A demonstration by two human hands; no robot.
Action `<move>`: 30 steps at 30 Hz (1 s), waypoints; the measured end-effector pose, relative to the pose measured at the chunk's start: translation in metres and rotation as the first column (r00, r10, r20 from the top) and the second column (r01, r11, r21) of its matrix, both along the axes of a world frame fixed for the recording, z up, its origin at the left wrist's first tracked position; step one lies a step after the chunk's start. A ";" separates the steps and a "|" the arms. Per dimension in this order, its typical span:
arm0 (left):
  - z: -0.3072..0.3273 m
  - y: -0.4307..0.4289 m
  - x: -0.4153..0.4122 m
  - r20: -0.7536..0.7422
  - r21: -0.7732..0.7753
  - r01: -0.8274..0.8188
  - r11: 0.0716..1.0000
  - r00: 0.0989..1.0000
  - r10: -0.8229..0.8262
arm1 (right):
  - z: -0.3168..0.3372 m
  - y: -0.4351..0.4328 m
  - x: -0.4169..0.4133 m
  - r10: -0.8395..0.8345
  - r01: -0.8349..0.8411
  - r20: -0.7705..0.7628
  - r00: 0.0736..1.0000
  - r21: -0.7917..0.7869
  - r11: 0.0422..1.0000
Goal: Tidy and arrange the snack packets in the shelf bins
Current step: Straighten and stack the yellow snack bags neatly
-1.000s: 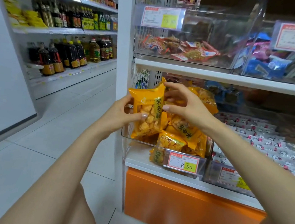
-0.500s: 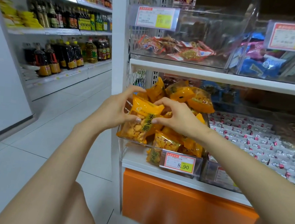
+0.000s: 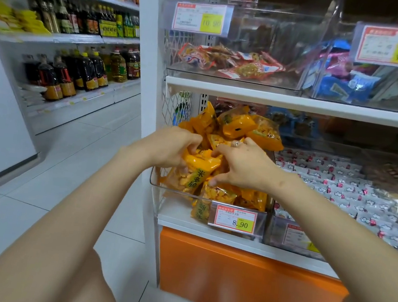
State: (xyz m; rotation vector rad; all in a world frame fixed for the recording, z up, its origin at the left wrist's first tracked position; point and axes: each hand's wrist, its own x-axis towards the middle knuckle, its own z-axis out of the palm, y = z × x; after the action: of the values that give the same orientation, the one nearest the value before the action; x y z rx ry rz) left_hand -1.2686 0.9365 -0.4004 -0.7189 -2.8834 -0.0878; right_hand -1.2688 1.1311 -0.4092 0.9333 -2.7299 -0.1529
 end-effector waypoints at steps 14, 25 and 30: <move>-0.021 0.000 -0.008 0.018 -0.550 -0.104 0.829 0.991 0.136 | -0.012 0.002 -0.001 0.069 -0.083 0.067 0.995 0.233 0.969; -0.038 0.008 -0.006 0.112 -0.236 -0.085 0.968 0.987 0.114 | -0.017 -0.012 -0.007 -0.025 0.015 0.030 0.999 0.308 0.951; -0.039 0.008 -0.009 0.111 -0.265 -0.089 0.960 0.986 0.122 | -0.013 -0.008 -0.014 -0.043 0.030 0.041 0.998 0.277 0.960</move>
State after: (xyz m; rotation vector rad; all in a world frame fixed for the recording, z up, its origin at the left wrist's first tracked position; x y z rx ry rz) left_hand -1.2780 0.9441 -0.4390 -0.6168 -3.0841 0.2737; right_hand -1.2832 1.1231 -0.4221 0.9660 -2.8179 -0.5384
